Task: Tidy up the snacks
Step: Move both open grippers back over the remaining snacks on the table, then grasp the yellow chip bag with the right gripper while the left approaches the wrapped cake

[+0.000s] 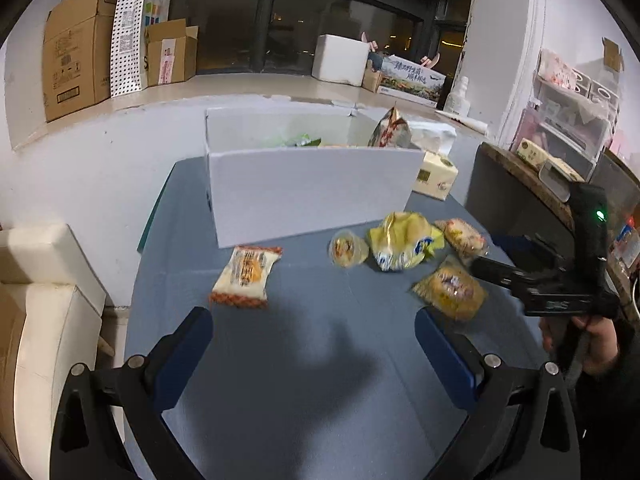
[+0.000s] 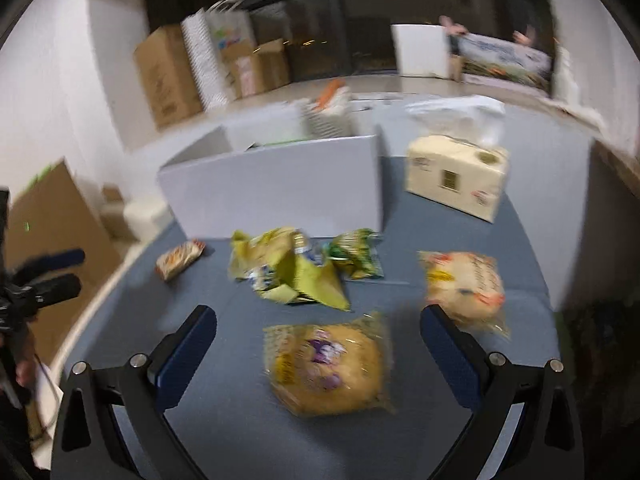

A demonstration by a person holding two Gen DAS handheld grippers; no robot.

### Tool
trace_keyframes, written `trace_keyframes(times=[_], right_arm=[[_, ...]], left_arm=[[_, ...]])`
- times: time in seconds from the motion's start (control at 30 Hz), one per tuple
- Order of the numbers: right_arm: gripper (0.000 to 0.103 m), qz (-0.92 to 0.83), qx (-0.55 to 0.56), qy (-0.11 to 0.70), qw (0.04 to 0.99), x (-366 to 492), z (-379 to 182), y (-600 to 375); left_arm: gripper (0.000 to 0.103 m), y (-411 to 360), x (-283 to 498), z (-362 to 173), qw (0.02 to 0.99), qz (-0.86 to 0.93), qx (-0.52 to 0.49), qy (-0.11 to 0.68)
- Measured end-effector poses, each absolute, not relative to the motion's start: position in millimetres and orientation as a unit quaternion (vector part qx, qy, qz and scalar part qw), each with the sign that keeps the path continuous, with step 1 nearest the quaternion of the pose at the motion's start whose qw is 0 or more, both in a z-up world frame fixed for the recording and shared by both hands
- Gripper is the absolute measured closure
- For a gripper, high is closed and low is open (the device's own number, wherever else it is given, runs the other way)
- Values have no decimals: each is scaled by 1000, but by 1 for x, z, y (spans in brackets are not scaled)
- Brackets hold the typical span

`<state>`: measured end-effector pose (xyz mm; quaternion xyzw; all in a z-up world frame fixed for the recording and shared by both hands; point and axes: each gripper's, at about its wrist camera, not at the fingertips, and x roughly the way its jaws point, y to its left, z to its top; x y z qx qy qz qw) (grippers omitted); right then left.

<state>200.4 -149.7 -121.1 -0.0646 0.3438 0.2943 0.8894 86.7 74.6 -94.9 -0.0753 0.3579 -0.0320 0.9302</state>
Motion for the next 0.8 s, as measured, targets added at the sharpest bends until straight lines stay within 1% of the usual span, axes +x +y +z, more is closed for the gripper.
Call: trace_keyframes(times=[0.1,0.23,0.67,0.73,0.77,0.8], right_arm=[[0,295,-117,337,886,211,-128,-117],[0,289,-157,350,877,228,-138,-86],[0,292,-163,382,862,251,-157,-64],[20,284,-165,381,864,251,-158,-65],[50,270,-172,382,867,251,-159,-65],[49,270,-166,382,868,252,-160,-68]], left_arm=[[0,79,84,-103,926,-28,-85,366],[0,85,81,-109,924,-18,-90,372],[0,86,87,-115,921,-16,-98,377],[0,87,88,-116,920,-14,-99,379],[0,88,88,-116,920,-14,-100,380],[0,88,88,-116,919,-14,-101,380]])
